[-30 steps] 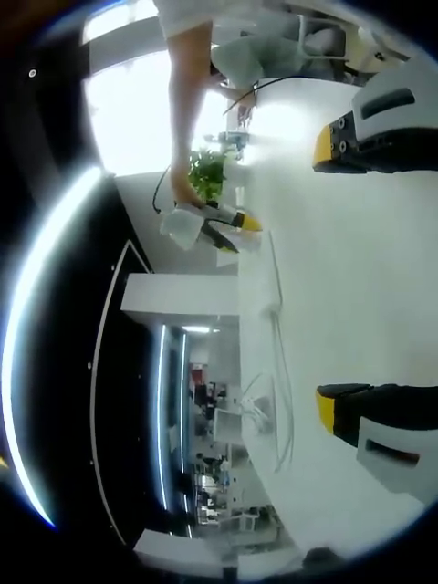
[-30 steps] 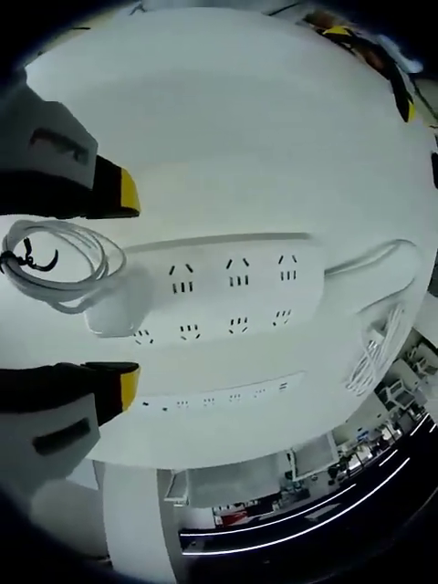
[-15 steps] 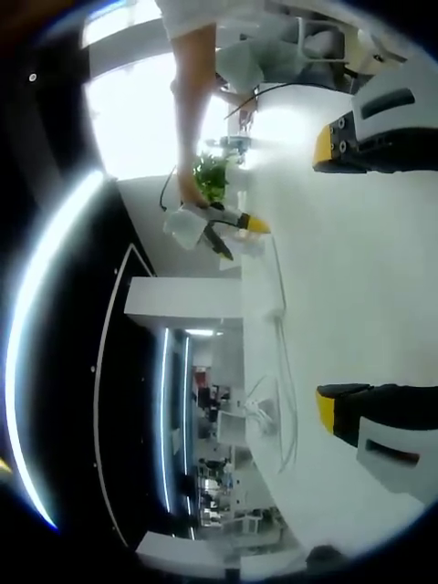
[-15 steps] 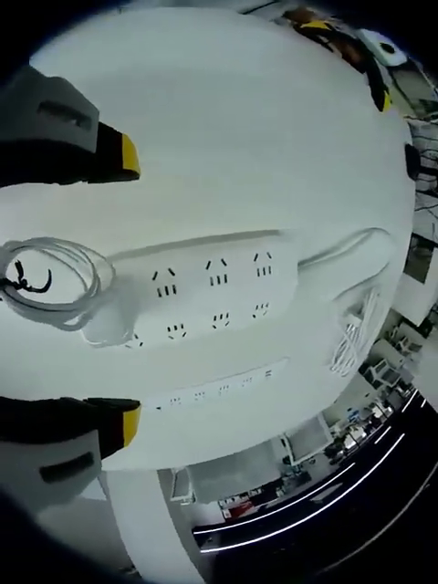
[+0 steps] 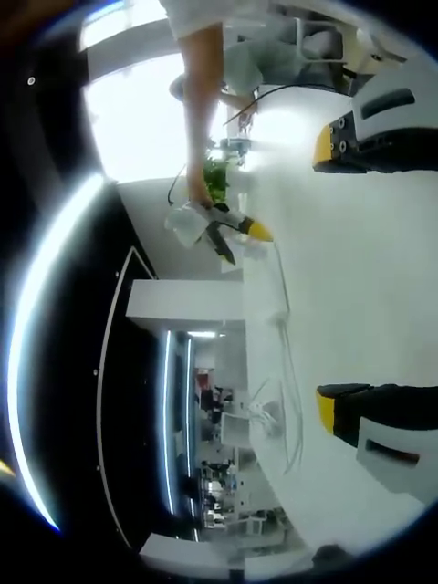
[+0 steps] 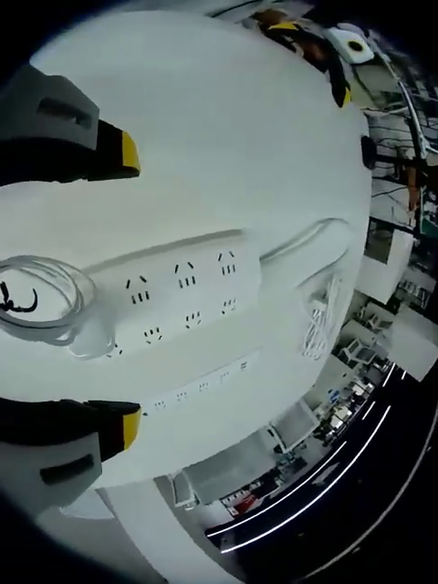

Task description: Straighten the power strip on the desk, plug the charger into it

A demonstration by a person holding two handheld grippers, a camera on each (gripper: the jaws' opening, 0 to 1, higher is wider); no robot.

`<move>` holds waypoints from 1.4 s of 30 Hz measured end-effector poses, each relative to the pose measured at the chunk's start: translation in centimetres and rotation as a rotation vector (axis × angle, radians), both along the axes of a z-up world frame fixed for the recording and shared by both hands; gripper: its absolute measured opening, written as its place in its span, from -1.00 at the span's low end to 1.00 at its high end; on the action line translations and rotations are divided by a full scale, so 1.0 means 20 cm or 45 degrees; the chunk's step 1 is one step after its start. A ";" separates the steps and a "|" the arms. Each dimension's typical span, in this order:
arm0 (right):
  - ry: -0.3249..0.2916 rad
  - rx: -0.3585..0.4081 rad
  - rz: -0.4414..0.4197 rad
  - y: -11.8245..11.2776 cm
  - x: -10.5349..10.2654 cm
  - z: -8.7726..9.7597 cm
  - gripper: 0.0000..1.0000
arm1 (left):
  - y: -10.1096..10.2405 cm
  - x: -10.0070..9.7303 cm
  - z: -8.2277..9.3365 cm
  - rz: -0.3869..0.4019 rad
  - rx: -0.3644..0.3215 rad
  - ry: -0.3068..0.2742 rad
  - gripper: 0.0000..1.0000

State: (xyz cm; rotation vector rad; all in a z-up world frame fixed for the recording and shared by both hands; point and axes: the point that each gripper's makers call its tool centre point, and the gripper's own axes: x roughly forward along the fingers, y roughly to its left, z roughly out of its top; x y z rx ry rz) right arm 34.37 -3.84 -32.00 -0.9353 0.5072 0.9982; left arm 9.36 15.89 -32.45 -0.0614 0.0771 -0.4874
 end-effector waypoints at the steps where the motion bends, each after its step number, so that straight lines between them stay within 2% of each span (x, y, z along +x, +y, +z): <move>1: -0.001 0.018 -0.001 0.00 -0.01 0.01 0.99 | -0.01 0.00 0.00 -0.003 0.002 -0.001 0.97; 8: 0.004 0.173 -0.025 0.03 0.00 0.05 0.99 | -0.03 0.01 -0.01 -0.023 0.015 0.004 0.97; 24: -0.033 0.627 -0.100 0.05 0.01 0.27 0.99 | -0.04 0.02 0.01 -0.025 0.020 -0.009 0.97; 33: -0.055 0.775 -0.144 0.03 -0.02 0.36 0.99 | -0.04 0.02 0.00 -0.028 0.015 -0.007 0.97; 36: -0.068 0.860 -0.156 0.02 -0.03 0.41 0.99 | -0.03 0.03 0.00 -0.025 0.012 -0.006 0.97; 42: -0.113 0.908 -0.187 -0.03 -0.06 0.47 0.99 | -0.03 0.04 0.01 -0.024 0.011 -0.010 0.97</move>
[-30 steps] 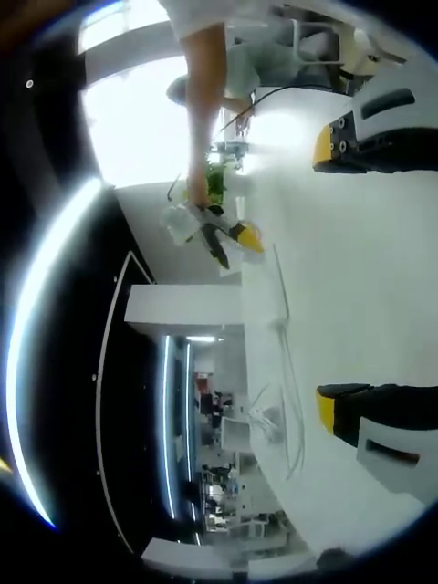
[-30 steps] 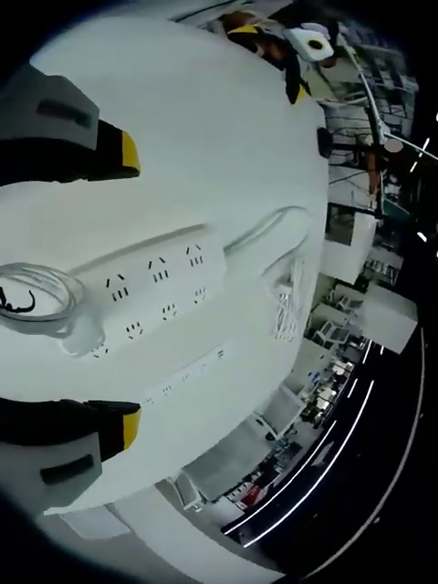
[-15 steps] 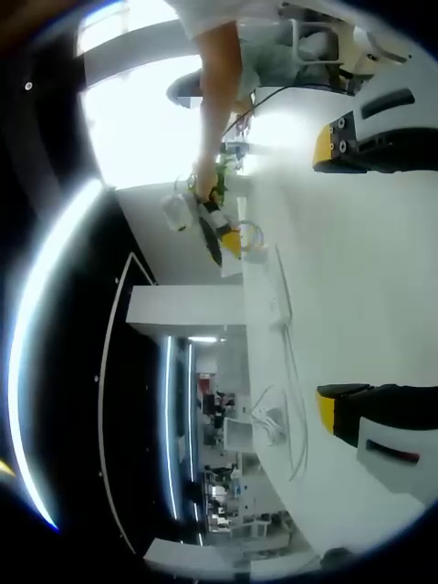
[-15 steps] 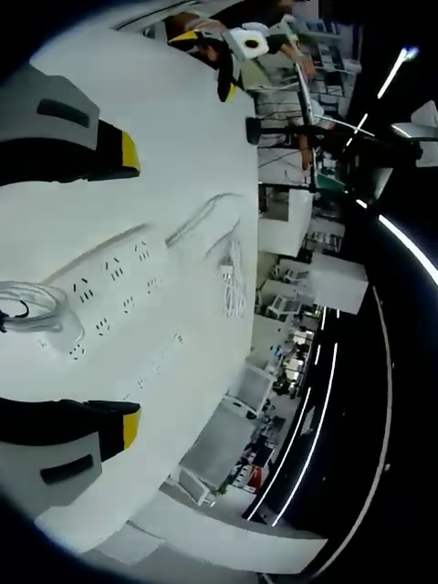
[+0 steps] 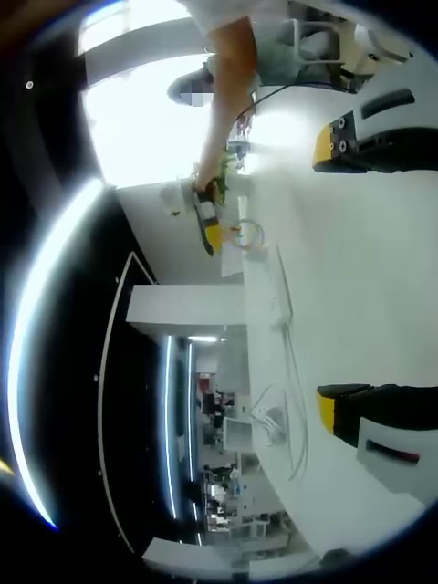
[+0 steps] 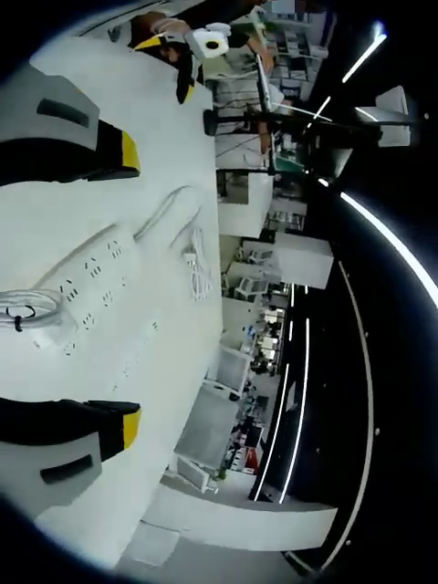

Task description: Straighten the power strip on the desk, plug the charger into it

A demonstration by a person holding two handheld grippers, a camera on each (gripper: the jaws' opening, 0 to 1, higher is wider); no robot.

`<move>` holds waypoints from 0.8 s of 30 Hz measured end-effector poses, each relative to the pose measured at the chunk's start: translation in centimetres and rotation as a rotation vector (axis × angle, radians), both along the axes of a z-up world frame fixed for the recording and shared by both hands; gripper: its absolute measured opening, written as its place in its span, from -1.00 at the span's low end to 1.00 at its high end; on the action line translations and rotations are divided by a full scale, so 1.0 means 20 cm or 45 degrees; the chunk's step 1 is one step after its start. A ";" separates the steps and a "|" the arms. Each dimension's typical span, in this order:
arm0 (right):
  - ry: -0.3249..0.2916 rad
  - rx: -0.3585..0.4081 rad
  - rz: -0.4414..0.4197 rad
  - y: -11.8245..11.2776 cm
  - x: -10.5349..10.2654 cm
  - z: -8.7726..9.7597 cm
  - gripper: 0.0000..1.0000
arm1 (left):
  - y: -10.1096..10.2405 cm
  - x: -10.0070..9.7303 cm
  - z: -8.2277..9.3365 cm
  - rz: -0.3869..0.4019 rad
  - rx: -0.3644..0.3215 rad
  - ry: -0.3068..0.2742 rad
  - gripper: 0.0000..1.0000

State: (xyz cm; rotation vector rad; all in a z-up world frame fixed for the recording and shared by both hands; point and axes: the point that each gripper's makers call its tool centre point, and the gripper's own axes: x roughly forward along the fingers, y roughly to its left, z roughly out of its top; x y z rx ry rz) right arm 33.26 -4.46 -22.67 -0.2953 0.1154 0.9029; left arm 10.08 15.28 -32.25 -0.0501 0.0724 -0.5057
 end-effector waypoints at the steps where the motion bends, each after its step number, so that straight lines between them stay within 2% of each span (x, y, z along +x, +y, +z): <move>1: 0.002 -0.002 -0.022 -0.02 0.01 0.00 0.99 | 0.00 0.00 0.00 -0.001 -0.002 -0.001 0.97; 2: -0.004 -0.005 -0.019 -0.03 0.00 0.01 0.99 | 0.00 0.00 0.00 -0.003 -0.004 -0.002 0.97; 5: 0.014 0.107 -0.020 -0.04 -0.04 0.05 0.99 | -0.01 0.01 0.00 -0.006 -0.004 -0.001 0.97; 8: -0.005 0.159 -0.032 -0.08 -0.05 0.09 0.99 | -0.01 0.01 0.00 -0.006 -0.007 0.000 0.98; 11: -0.014 0.182 -0.053 -0.12 -0.07 0.11 0.99 | 0.00 0.01 0.00 -0.003 -0.009 0.002 0.98; 16: -0.038 0.166 -0.081 -0.18 -0.11 0.10 0.99 | 0.01 0.02 0.00 0.004 0.001 0.003 0.98; 21: -0.054 0.270 -0.149 -0.27 -0.14 0.14 0.99 | 0.01 0.02 0.00 0.004 -0.020 0.009 0.98; 24: -0.055 0.299 -0.172 -0.32 -0.15 0.14 0.99 | 0.02 0.02 -0.01 0.008 -0.016 0.009 0.98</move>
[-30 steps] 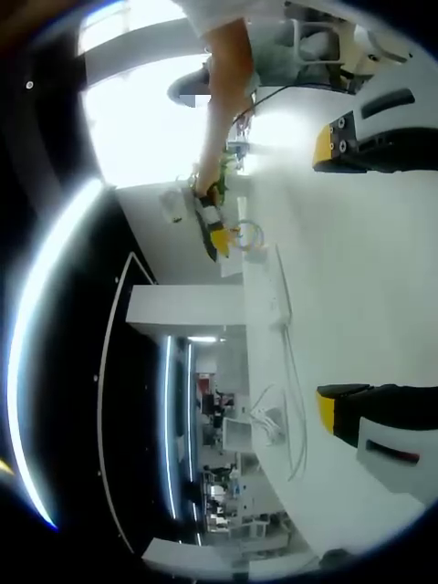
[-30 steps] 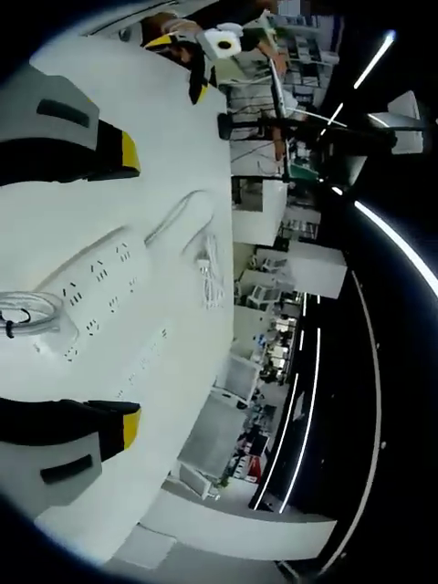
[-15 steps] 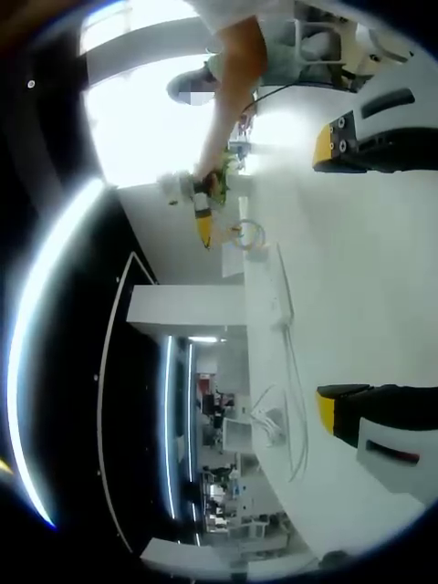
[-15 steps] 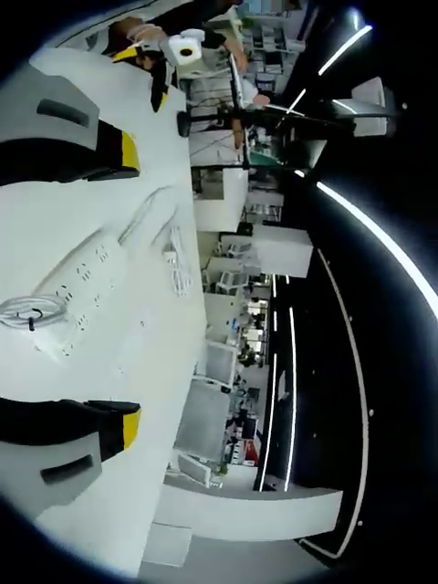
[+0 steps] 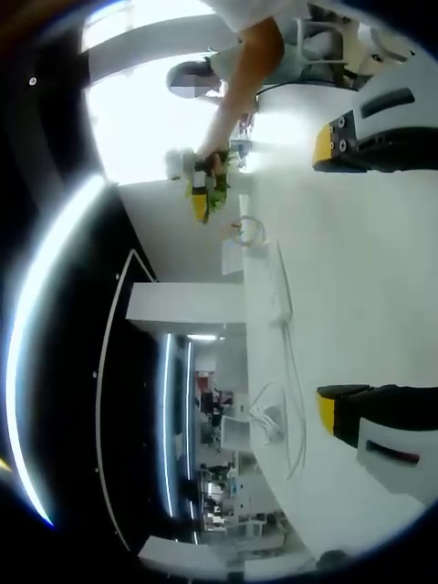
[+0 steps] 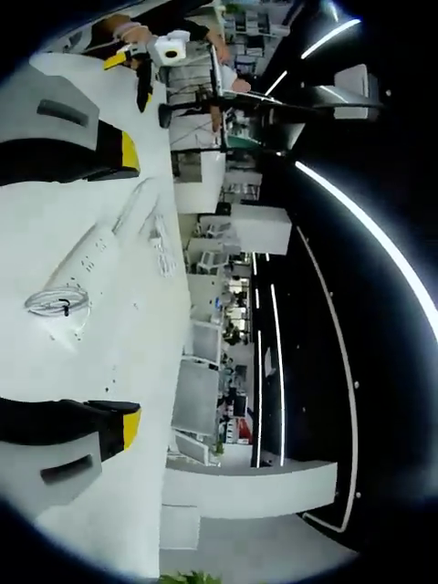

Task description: Straighten the power strip on the desk, plug the charger into it

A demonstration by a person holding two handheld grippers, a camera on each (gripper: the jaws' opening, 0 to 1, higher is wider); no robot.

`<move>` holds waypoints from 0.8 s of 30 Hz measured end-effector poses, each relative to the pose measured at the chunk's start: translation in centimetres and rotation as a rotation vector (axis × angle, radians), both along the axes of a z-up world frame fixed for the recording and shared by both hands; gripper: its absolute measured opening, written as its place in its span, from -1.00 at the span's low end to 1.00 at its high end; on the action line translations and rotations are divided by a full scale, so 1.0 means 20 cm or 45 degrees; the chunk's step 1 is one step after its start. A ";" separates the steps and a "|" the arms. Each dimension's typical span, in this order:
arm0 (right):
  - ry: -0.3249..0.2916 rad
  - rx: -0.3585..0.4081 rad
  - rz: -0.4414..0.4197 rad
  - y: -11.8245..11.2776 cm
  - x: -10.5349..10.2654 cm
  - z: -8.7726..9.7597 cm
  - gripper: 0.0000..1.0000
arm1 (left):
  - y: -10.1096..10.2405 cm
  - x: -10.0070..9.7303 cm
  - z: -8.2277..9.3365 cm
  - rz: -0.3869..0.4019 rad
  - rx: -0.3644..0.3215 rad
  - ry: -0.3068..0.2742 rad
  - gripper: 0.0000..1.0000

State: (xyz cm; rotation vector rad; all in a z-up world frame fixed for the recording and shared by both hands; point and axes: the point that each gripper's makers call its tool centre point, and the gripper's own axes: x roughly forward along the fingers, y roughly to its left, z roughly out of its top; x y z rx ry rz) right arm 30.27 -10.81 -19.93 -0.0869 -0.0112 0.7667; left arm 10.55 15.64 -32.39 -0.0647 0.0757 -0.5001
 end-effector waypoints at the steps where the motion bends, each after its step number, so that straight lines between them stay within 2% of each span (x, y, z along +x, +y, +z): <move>1: -0.001 0.004 -0.005 -0.01 0.00 0.00 0.99 | 0.00 0.00 0.00 0.003 0.000 -0.001 0.98; 5: -0.012 0.029 -0.030 -0.06 -0.04 -0.01 0.99 | 0.01 0.00 -0.01 0.013 -0.001 0.000 0.98; 18: -0.057 0.070 -0.052 -0.08 -0.20 0.00 0.99 | 0.01 0.02 -0.02 0.013 -0.006 0.001 0.98; 24: -0.069 0.049 -0.058 -0.08 -0.28 -0.04 0.99 | 0.01 0.02 -0.03 0.009 -0.005 0.004 0.97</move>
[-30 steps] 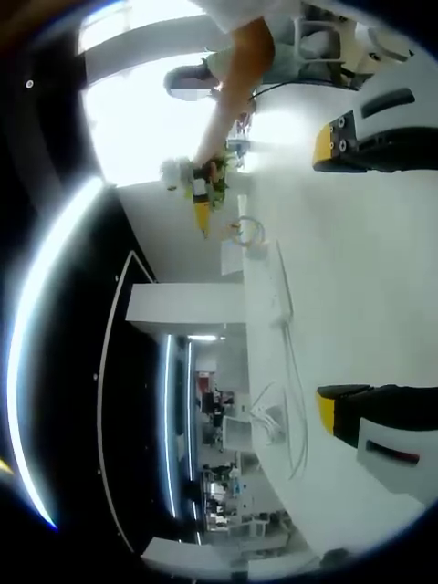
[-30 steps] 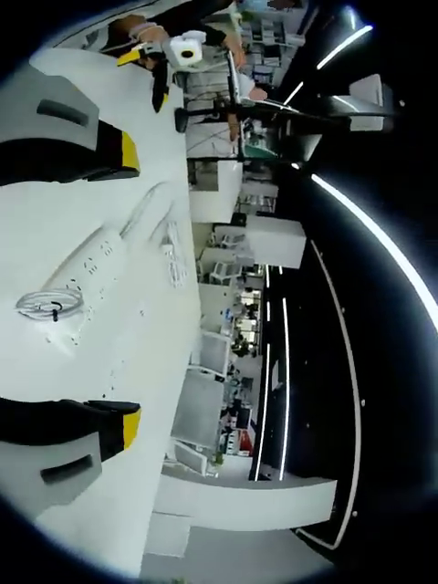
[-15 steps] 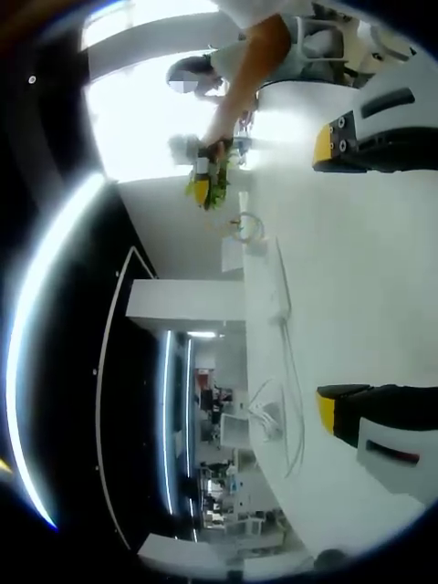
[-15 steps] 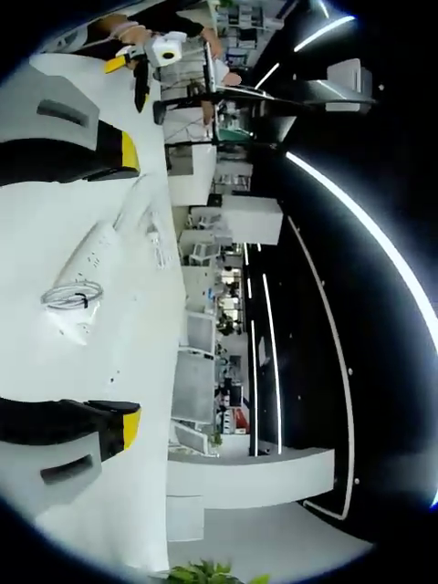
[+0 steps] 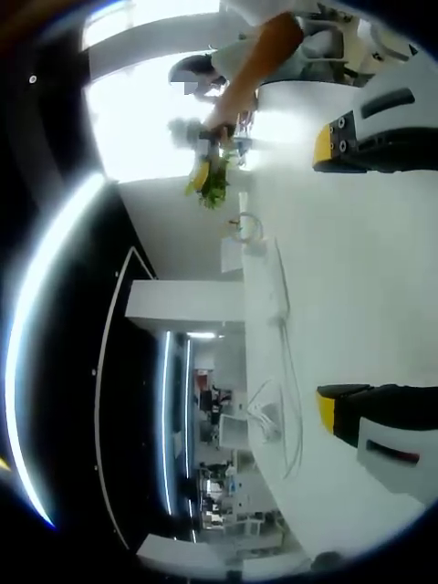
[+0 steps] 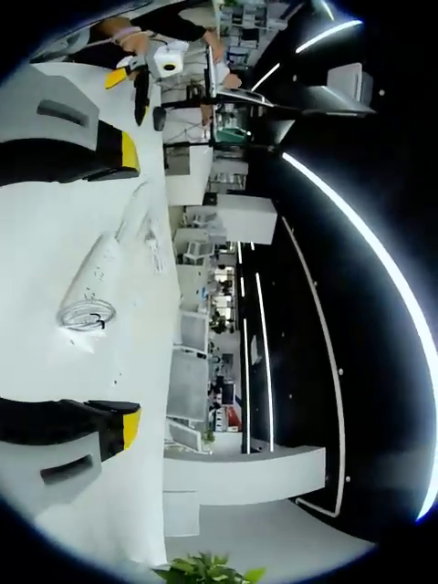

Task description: Straighten the power strip on the desk, plug the charger into it

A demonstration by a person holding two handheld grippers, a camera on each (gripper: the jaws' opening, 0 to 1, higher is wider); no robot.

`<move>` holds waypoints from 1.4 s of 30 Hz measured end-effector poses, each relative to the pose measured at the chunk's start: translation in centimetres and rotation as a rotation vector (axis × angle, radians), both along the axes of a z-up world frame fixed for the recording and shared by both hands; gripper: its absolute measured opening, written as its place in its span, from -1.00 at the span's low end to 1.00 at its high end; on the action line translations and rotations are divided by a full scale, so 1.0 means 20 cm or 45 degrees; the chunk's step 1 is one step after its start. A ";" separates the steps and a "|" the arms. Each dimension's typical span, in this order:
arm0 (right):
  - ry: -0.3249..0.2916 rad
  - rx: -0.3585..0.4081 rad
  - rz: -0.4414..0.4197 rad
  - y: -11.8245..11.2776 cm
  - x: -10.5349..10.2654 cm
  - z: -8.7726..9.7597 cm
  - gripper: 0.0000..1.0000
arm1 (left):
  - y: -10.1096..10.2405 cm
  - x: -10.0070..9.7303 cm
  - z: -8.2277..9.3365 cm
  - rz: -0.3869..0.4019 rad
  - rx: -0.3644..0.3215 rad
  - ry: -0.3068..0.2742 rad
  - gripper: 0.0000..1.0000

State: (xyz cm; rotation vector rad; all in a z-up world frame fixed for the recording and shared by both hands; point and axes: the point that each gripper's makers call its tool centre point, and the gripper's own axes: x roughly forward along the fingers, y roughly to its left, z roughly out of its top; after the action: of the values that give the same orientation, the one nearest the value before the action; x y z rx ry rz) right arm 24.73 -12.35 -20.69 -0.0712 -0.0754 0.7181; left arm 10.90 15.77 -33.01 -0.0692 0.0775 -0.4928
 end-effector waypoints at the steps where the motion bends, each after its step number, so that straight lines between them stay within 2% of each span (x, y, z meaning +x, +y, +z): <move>1: -0.001 0.001 0.000 0.00 -0.01 0.00 0.99 | 0.00 0.00 0.00 0.001 -0.002 -0.001 0.97; 16: 0.005 0.025 -0.030 -0.06 -0.17 -0.10 0.99 | 0.00 0.00 0.00 0.000 -0.012 -0.007 0.97; 35: -0.024 0.045 -0.081 -0.14 -0.36 -0.14 0.99 | 0.00 0.01 -0.01 -0.003 -0.010 0.000 0.96; 42: -0.005 0.041 -0.111 -0.17 -0.41 -0.23 0.99 | -0.01 0.02 -0.01 -0.001 -0.012 0.000 0.96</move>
State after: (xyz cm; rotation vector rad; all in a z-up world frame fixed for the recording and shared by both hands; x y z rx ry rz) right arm 16.51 -15.69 -25.30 -0.0451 -0.0869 0.6296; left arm 11.32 15.63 -33.28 -0.0785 0.0749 -0.4944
